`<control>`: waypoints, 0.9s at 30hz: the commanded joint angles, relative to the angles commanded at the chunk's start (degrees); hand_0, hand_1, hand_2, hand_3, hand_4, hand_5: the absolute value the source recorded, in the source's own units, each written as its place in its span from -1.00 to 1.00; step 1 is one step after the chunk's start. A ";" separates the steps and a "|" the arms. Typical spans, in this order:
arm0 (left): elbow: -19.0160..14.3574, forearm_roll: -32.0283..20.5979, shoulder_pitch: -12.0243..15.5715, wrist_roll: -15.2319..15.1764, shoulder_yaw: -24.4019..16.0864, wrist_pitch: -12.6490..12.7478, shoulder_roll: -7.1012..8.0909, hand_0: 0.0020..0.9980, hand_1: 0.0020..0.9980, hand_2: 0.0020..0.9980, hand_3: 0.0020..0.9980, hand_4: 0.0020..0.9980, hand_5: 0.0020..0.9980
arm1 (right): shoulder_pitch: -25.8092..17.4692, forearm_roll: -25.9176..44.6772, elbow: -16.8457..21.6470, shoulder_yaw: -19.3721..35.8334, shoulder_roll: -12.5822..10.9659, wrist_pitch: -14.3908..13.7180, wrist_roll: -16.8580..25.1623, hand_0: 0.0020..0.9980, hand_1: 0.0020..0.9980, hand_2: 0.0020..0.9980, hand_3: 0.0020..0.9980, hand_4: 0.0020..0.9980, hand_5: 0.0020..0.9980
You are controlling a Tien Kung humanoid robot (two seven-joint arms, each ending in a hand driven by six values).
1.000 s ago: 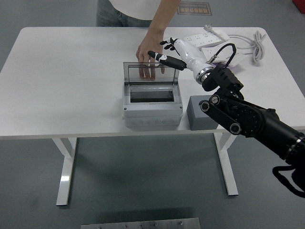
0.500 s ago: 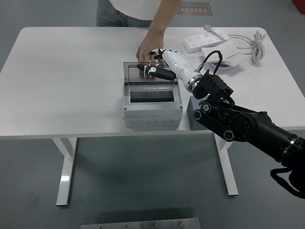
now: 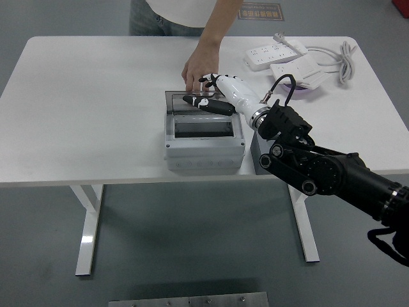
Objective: Fetch the battery,place it into the box,close the lid of the box
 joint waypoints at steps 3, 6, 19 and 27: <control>0.00 -0.14 0.07 -0.04 0.09 0.03 -0.05 0.32 0.48 0.40 0.23 0.27 -0.43 | -0.06 -0.36 0.26 -0.18 -0.09 -0.14 -0.52 0.45 -0.16 -0.16 0.58 1.00 1.00; 0.00 -0.28 0.14 -0.08 0.17 0.06 -0.06 0.32 0.48 0.40 0.23 0.27 -0.43 | -0.13 -0.66 0.61 -0.42 -0.20 -0.16 -0.90 0.45 -0.16 -0.16 0.58 1.00 1.00; 0.01 -0.26 0.32 -0.10 0.16 0.07 -0.17 0.32 0.48 0.40 0.23 0.27 -0.43 | -0.65 -2.11 1.73 -1.17 -0.39 0.20 -2.56 -0.07 -0.42 -0.41 0.49 1.00 1.00; 0.01 0.03 0.52 0.03 0.02 0.08 -0.14 0.32 0.48 0.40 0.23 0.26 -0.43 | -0.77 -2.85 1.22 -1.14 -0.42 0.51 -3.08 -0.37 -0.50 -0.44 0.42 1.00 1.00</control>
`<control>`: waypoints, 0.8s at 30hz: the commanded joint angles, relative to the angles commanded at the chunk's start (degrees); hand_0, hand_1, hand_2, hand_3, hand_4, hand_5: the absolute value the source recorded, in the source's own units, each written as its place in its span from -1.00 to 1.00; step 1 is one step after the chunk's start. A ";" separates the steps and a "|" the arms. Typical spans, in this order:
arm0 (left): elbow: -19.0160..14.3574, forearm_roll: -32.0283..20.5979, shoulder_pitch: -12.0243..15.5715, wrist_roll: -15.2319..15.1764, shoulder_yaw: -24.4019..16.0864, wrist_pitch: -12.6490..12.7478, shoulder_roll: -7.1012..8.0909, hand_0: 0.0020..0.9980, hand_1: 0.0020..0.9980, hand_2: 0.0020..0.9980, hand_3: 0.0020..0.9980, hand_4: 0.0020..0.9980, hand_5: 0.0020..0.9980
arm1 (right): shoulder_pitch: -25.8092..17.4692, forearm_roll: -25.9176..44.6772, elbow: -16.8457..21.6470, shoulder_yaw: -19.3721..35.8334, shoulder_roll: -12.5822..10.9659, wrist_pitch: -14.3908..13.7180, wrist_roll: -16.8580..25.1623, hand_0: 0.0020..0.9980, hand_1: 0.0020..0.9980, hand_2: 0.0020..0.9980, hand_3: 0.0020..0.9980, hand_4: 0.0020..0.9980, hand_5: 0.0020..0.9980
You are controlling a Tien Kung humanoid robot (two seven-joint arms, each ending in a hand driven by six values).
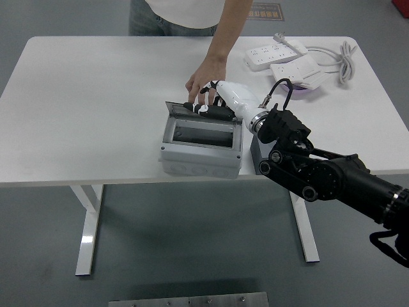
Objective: Fetch the battery,place it into the box,close the lid of the box
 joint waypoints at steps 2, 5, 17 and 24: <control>0.01 0.03 0.02 0.00 0.01 -0.02 -0.01 0.32 0.48 0.40 0.23 0.26 -0.43 | -0.02 -0.25 -0.17 -0.08 -0.06 0.24 -0.28 -0.37 -0.50 -0.44 0.42 1.00 1.00; 0.02 0.09 0.00 0.00 0.00 -0.04 0.00 0.32 0.48 0.39 0.23 0.26 -0.43 | -0.02 -0.55 -0.27 -0.21 -0.10 0.54 -0.64 -0.21 -0.45 -0.38 0.43 0.96 1.00; 0.05 0.18 0.05 -0.06 0.04 -0.07 -0.01 0.32 0.48 0.39 0.22 0.26 -0.43 | 0.03 -1.86 -0.04 -0.20 0.02 1.41 -2.03 0.07 -0.33 -0.24 0.45 0.91 1.00; 0.04 0.34 0.19 -0.02 0.00 -0.11 0.02 0.32 0.48 0.39 0.22 0.26 -0.43 | -0.08 -2.47 0.07 0.04 0.05 1.53 -2.50 0.11 -0.32 -0.24 0.46 0.91 1.00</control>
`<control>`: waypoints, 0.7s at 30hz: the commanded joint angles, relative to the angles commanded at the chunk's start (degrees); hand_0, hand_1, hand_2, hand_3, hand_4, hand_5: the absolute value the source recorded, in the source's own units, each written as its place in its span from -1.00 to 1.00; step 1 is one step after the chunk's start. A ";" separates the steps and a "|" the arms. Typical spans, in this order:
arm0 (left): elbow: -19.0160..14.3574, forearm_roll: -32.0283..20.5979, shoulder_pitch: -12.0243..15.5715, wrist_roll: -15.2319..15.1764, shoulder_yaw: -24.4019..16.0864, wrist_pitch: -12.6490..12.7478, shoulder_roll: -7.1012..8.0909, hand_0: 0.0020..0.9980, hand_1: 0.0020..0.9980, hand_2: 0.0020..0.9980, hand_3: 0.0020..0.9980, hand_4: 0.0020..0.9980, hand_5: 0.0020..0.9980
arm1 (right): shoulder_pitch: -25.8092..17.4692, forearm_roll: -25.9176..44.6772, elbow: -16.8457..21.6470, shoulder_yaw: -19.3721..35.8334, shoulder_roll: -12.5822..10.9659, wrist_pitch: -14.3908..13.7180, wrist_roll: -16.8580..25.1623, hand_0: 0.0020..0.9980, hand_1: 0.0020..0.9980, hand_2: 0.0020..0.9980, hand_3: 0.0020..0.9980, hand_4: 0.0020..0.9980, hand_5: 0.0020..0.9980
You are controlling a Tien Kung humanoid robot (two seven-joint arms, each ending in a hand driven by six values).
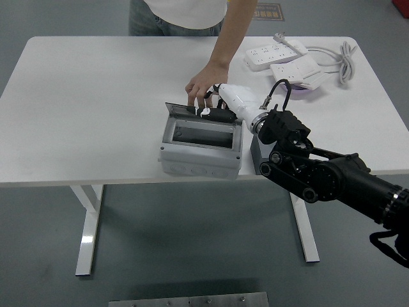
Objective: Fetch the battery,place it into the box,close the lid of the box
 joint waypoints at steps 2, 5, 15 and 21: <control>0.01 0.02 0.01 -0.03 0.01 -0.01 0.02 0.32 0.48 0.39 0.22 0.26 -0.43 | -0.03 -0.10 0.01 0.13 -0.04 -0.01 -0.06 0.11 -0.32 -0.24 0.46 0.91 1.00; 0.02 0.08 0.01 -0.07 0.04 -0.04 0.01 0.33 0.47 0.39 0.22 0.26 -0.43 | -0.06 -0.40 0.06 0.53 -0.11 -0.01 -0.25 0.14 -0.29 -0.21 0.46 0.90 1.00; 0.04 0.38 -0.16 0.02 -0.05 -0.06 0.03 0.32 0.47 0.39 0.22 0.26 -0.43 | -0.47 -1.28 0.40 0.75 -0.06 0.11 -0.86 0.20 -0.24 -0.16 0.46 0.89 1.00; 0.04 0.32 -0.15 0.01 0.01 -0.07 -0.06 0.32 0.47 0.39 0.22 0.25 -0.43 | -0.81 -1.75 0.46 0.77 0.13 0.20 -1.36 0.21 -0.22 -0.16 0.46 0.88 1.00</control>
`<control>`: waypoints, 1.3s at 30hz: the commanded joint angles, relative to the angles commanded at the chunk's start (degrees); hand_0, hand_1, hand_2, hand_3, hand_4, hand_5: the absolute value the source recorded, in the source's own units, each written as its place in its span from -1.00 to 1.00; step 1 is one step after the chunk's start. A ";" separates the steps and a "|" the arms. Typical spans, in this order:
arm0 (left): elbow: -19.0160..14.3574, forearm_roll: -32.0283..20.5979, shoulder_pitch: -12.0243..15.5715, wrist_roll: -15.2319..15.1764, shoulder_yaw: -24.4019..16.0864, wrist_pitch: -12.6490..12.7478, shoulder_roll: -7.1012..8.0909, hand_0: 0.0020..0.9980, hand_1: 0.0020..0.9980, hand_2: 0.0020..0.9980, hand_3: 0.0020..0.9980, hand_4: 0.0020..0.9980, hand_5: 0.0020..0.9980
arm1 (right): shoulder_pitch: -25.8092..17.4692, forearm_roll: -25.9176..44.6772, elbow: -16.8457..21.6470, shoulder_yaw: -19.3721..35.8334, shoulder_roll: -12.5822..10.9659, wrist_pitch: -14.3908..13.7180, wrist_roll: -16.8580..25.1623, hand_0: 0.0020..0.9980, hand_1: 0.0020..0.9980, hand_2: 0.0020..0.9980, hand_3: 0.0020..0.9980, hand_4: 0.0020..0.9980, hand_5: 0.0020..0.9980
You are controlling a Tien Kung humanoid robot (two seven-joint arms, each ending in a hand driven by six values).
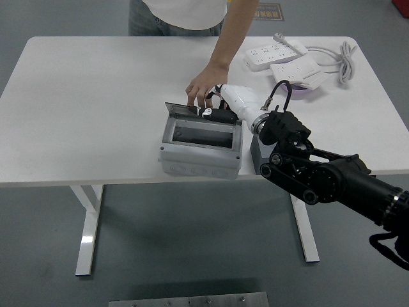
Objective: Fetch the battery,place it into the box,close the lid of the box
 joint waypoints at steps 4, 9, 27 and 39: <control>-0.01 -0.03 0.00 0.02 0.01 0.00 0.00 0.32 0.47 0.39 0.22 0.25 -0.43 | -0.16 -0.17 0.04 -0.05 0.12 0.05 -0.18 0.20 -0.23 -0.15 0.46 0.87 1.00; -0.03 -0.02 -0.01 0.08 0.01 -0.03 0.01 0.32 0.47 0.39 0.22 0.25 -0.43 | -0.12 -0.20 0.03 0.09 0.09 0.10 -0.30 0.21 -0.22 -0.14 0.46 0.86 1.00; -0.05 -0.43 0.47 0.07 0.15 0.03 0.06 0.32 0.47 0.39 0.22 0.25 -0.43 | 1.27 2.29 2.74 2.40 -1.98 5.36 -2.98 0.27 -0.15 -0.08 0.46 0.86 1.00; -0.08 -1.13 1.06 -0.14 0.57 0.15 0.03 0.32 0.47 0.39 0.22 0.26 -0.43 | 2.11 1.61 4.29 3.76 -3.06 7.53 -4.69 0.39 0.17 0.25 0.47 0.90 1.00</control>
